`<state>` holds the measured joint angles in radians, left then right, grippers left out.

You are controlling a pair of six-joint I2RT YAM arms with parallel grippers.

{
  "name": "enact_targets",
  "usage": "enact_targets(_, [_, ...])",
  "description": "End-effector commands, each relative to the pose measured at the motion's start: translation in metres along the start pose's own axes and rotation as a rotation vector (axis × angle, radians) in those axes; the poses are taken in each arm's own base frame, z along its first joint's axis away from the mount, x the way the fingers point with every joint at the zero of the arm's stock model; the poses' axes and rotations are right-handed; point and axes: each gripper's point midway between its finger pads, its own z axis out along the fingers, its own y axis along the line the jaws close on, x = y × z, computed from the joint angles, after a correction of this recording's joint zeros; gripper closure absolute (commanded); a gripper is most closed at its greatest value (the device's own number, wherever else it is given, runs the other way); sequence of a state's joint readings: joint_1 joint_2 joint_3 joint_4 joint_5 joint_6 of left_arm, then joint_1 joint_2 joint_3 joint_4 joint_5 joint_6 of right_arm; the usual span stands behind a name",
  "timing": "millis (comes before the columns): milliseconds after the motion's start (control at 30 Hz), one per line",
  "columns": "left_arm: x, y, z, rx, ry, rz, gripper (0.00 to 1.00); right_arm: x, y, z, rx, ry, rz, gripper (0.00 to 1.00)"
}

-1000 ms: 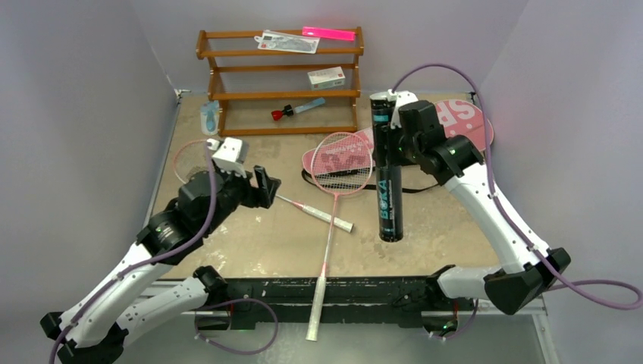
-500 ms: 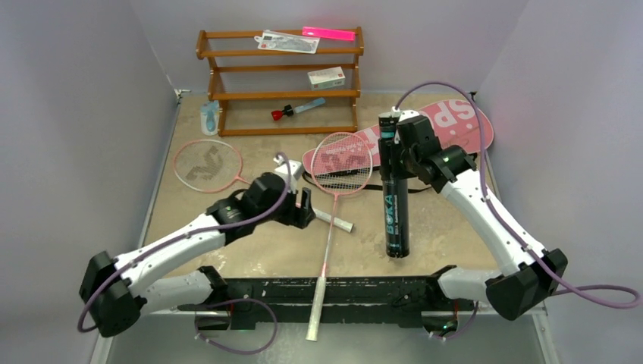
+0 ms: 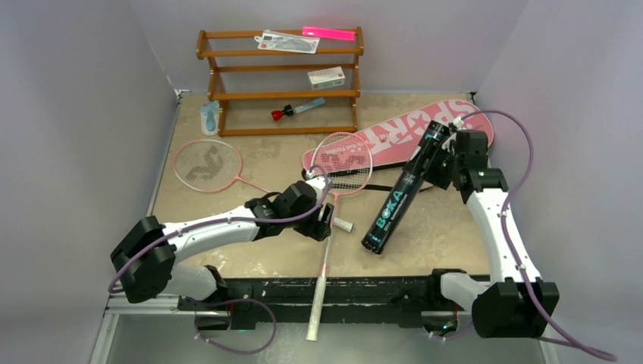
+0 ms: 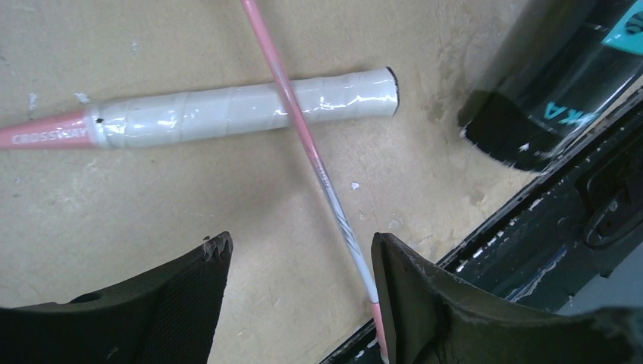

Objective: Pack up the badminton gear
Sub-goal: Place the shuttle tube at the center of the board.

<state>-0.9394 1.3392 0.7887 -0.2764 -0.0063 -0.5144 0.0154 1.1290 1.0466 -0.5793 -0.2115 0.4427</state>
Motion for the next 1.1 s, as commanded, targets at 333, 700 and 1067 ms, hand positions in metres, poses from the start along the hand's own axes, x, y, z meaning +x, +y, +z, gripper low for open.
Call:
enact_targets(333, [0.021,-0.024,0.016,0.141,0.018,-0.010,0.39,0.049,-0.081,0.008,0.150,-0.068,0.451,0.57])
enact_targets(700, [0.034,-0.036,0.026,0.182,0.066,0.004,0.41,0.085,-0.127,0.037,0.293,-0.037,0.564,0.30])
enact_targets(1067, [0.033,-0.036,0.051,0.123,0.095,-0.045,0.59,0.072,-0.121,0.020,0.287,-0.067,0.496,0.01])
